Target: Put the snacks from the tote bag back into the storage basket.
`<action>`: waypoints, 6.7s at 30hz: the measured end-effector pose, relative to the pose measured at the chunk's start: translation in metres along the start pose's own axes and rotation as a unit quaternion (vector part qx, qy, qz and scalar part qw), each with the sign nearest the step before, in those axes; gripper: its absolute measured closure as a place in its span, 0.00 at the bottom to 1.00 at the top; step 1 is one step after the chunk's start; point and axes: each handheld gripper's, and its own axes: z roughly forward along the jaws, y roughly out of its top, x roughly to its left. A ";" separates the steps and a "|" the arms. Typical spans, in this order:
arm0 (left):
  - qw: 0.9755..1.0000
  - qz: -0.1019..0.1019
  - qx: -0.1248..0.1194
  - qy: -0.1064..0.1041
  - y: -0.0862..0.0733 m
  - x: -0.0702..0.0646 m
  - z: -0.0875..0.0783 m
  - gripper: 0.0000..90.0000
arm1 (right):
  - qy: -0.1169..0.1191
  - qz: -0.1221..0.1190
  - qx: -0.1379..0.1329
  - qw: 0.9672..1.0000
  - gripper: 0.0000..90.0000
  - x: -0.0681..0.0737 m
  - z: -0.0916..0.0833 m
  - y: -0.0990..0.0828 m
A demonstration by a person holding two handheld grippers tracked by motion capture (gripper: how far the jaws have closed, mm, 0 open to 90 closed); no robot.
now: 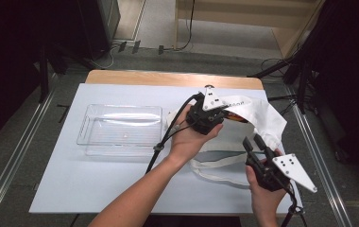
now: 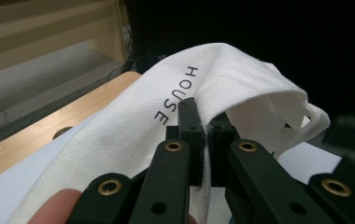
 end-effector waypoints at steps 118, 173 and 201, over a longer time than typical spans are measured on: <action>0.999 -0.037 0.001 -0.013 0.007 0.011 0.010 1.00 | 0.128 -0.018 0.110 0.986 0.71 0.013 -0.021 -0.036; 0.998 -0.042 -0.004 -0.036 -0.001 0.008 0.002 0.99 | -0.075 -0.015 0.099 0.992 0.09 -0.021 0.037 0.018; 0.998 0.030 0.038 0.041 -0.047 -0.011 -0.014 0.40 | -0.037 0.054 0.035 0.997 0.95 -0.055 0.014 0.049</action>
